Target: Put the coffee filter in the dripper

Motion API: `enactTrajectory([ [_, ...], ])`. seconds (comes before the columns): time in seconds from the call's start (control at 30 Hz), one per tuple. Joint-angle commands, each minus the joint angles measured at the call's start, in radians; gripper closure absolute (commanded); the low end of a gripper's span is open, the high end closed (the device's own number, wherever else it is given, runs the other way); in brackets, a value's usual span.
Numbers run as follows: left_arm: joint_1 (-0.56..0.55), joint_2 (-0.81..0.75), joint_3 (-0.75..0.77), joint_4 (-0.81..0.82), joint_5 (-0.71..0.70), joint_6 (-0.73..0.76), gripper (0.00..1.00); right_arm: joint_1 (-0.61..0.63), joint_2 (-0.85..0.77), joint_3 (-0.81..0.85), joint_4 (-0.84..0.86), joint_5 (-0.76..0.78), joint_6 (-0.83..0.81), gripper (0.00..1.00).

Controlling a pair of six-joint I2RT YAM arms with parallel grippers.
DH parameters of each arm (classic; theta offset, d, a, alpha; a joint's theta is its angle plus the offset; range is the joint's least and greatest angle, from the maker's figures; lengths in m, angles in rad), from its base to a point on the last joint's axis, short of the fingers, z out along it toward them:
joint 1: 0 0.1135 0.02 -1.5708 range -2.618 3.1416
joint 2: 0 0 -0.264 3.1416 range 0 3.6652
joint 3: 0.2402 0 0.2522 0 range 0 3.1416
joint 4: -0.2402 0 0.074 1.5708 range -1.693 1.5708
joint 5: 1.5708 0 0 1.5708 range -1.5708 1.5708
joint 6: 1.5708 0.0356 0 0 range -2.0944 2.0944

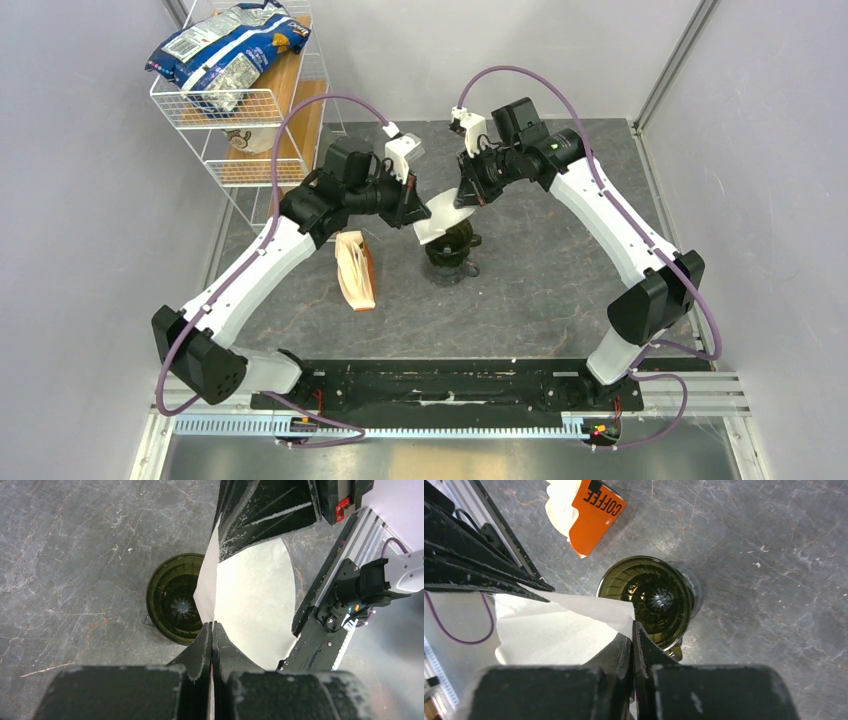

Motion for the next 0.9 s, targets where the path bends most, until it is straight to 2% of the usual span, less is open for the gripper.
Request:
enactTrajectory([
  [0.0, -0.015, -0.053, -0.017, 0.055, -0.027, 0.07, 0.98, -0.002, -0.051, 0.005, 0.032, -0.032, 0.008, 1.0],
  [0.07, -0.017, -0.06, -0.021, 0.057, -0.034, 0.076, 0.95, -0.002, -0.057, 0.001, 0.041, -0.028, 0.0, 1.0],
  [0.13, -0.019, -0.06, -0.011, 0.048, -0.033, 0.07, 0.74, -0.001, -0.062, 0.0, 0.047, -0.026, -0.007, 1.0],
  [0.2, -0.027, -0.052, 0.013, 0.033, -0.057, 0.061, 0.58, 0.001, -0.066, 0.001, 0.05, -0.033, -0.024, 1.0],
  [0.27, -0.037, -0.036, 0.039, 0.017, -0.084, 0.059, 0.51, 0.007, -0.069, 0.004, 0.048, -0.041, -0.048, 1.0],
  [0.37, -0.054, -0.008, 0.069, -0.003, -0.131, 0.062, 0.5, 0.019, -0.069, 0.012, 0.038, -0.055, -0.086, 1.0],
  [0.47, -0.063, 0.018, 0.086, -0.023, -0.177, 0.05, 0.51, 0.036, -0.077, 0.012, 0.028, -0.058, -0.136, 1.0],
  [0.5, -0.063, 0.024, 0.088, -0.024, -0.176, 0.04, 0.57, 0.038, -0.077, 0.013, 0.025, -0.054, -0.144, 1.0],
  [0.57, -0.063, 0.032, 0.091, -0.021, -0.167, -0.004, 0.89, 0.041, -0.078, 0.014, 0.028, -0.042, -0.148, 1.0],
  [0.6, -0.063, 0.031, 0.089, -0.015, -0.169, -0.027, 0.98, 0.042, -0.08, 0.013, 0.038, -0.018, -0.138, 1.0],
  [0.63, -0.063, 0.025, 0.082, 0.0, -0.178, -0.061, 0.98, 0.041, -0.08, 0.009, 0.057, 0.014, -0.116, 1.0],
  [0.73, -0.063, -0.004, 0.041, 0.074, -0.253, -0.155, 0.98, 0.04, -0.08, 0.007, 0.087, 0.078, -0.031, 0.56],
  [0.77, -0.063, -0.011, 0.034, 0.091, -0.284, -0.178, 0.98, 0.04, -0.077, 0.005, 0.092, 0.09, 0.003, 0.5],
  [0.87, -0.063, -0.018, 0.033, 0.12, -0.357, -0.236, 0.98, 0.04, -0.07, -0.004, 0.094, 0.1, 0.093, 0.41],
])
